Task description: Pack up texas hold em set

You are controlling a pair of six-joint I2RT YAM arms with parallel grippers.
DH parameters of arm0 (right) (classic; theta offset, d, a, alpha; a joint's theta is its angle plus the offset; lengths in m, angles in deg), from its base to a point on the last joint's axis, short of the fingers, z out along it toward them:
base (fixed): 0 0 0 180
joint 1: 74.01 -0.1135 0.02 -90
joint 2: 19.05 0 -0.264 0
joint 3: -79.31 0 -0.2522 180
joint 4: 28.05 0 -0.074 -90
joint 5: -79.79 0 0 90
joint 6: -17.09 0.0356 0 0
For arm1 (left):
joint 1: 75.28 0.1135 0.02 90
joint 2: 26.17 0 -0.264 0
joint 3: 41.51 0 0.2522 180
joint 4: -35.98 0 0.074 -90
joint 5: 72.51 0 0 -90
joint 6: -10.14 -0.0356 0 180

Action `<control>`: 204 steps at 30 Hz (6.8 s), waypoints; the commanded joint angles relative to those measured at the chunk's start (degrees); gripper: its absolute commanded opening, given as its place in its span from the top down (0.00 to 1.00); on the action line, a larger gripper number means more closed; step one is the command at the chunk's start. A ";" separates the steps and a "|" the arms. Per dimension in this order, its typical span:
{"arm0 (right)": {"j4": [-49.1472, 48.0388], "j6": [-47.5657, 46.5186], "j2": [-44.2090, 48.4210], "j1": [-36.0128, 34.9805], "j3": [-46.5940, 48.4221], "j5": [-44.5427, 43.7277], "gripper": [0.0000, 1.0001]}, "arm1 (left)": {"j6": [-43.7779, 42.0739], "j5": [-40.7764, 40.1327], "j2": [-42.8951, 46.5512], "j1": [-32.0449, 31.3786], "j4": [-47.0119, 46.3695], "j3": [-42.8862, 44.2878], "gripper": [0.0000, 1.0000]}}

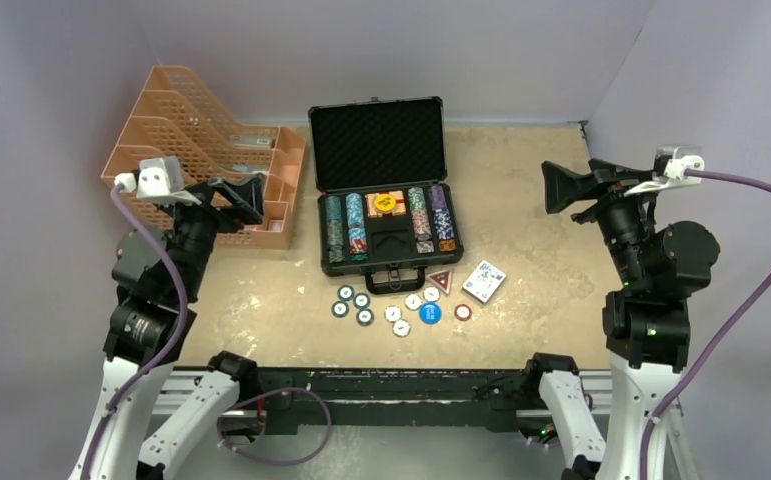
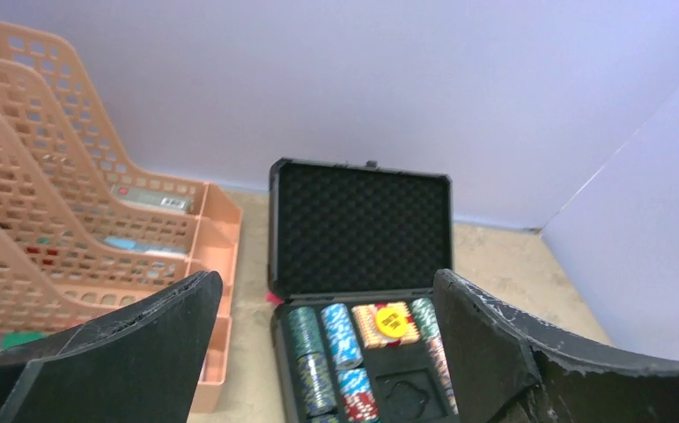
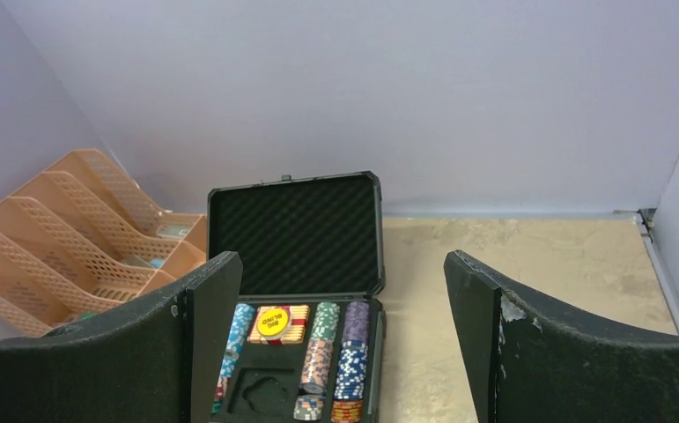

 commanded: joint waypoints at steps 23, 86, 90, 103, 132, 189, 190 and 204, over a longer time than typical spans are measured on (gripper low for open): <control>13.99 17.83 -10.00 -5.96 -23.52 -18.84 0.13 | 14.84 13.63 -0.79 0.81 -24.76 -19.07 0.11; -1.96 40.56 -27.93 -26.08 -16.53 -16.18 0.47 | 24.17 18.55 -24.22 -14.22 -37.03 -20.67 0.16; -7.19 47.46 -27.72 -26.03 -17.25 -10.50 0.47 | 27.53 16.08 -31.93 -21.53 -44.97 -20.37 0.20; -13.43 60.15 -25.10 -26.04 -21.84 -1.31 0.43 | 26.57 7.37 -45.36 -33.09 -60.52 -19.35 0.24; -9.79 28.29 -19.46 -21.99 -20.86 -8.98 0.07 | 18.69 16.14 -41.74 -23.35 -24.11 -4.96 1.00; -13.77 28.63 -20.18 -21.97 -30.65 -4.60 0.14 | 21.03 10.18 -56.39 -14.56 -1.53 4.90 0.46; -13.63 28.63 -20.23 -21.99 -30.65 -4.60 0.14 | 21.03 10.49 -56.97 -14.58 -1.59 4.86 0.48; -12.97 28.93 -19.99 -21.99 -31.79 -4.76 0.14 | 21.69 15.20 -60.66 -14.61 -4.18 4.89 0.69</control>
